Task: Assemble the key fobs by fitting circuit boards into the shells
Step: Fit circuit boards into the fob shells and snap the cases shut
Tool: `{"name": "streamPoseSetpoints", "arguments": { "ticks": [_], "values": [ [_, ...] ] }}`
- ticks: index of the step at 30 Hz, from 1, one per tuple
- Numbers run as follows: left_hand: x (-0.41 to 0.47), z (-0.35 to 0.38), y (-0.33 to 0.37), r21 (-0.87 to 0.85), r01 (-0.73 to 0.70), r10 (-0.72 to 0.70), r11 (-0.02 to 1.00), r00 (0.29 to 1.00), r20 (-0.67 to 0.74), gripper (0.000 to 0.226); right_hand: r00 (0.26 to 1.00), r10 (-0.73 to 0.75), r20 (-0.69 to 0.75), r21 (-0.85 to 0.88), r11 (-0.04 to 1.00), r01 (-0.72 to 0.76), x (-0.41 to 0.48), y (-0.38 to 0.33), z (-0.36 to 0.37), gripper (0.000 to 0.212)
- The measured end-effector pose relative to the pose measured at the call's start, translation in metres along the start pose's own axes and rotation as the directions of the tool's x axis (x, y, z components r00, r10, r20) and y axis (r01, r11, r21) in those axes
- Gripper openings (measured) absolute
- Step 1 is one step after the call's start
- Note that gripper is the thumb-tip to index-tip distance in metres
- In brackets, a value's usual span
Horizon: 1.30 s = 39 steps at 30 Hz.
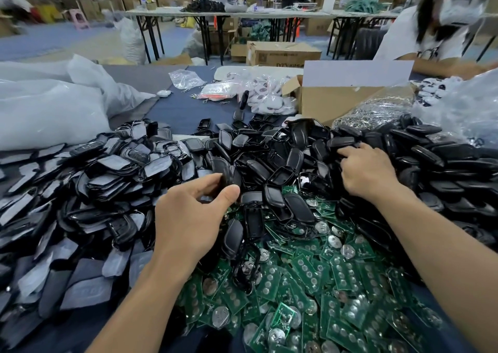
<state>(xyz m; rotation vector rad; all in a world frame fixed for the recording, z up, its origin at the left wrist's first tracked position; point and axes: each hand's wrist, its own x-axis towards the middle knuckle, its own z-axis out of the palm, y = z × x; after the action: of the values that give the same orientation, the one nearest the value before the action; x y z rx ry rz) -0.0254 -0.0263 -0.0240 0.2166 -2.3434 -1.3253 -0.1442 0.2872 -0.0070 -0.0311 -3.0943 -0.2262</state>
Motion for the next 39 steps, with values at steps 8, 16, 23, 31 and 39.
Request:
{"name": "streamPoseSetpoints", "arguments": {
  "ticks": [8, 16, 23, 31, 39],
  "values": [
    [0.0, 0.003, 0.0, -0.029, 0.024, -0.024, 0.999, 1.0, 0.013, 0.043, 0.992, 0.087, -0.086, 0.481, 0.876, -0.035, -0.074, -0.061, -0.044, 0.019],
    [-0.001, 0.002, 0.009, -0.185, 0.097, -0.085, 0.978, 0.994, 0.075, 0.019, 0.97, -0.24, 0.046, 0.594, 0.787, 0.167, -0.119, -0.106, -0.035, 0.016],
    [-0.002, 0.002, 0.009, -0.213, 0.115, -0.104, 0.97, 0.993, 0.064, 0.05, 0.958, -0.276, -0.08, 0.465, 0.839, 0.281, -0.121, -0.116, -0.021, 0.023],
    [-0.003, -0.001, 0.013, -0.173, 0.131, -0.122, 0.976, 0.991, 0.062, 0.051, 0.962, -0.224, -0.154, 0.451, 0.851, 0.27, -0.126, -0.118, -0.021, 0.019],
    [-0.002, -0.002, 0.012, -0.128, 0.112, -0.107, 0.985, 0.993, 0.051, 0.043, 0.967, -0.241, -0.078, 0.481, 0.841, 0.248, -0.136, -0.113, -0.029, 0.04]
  ]
}}
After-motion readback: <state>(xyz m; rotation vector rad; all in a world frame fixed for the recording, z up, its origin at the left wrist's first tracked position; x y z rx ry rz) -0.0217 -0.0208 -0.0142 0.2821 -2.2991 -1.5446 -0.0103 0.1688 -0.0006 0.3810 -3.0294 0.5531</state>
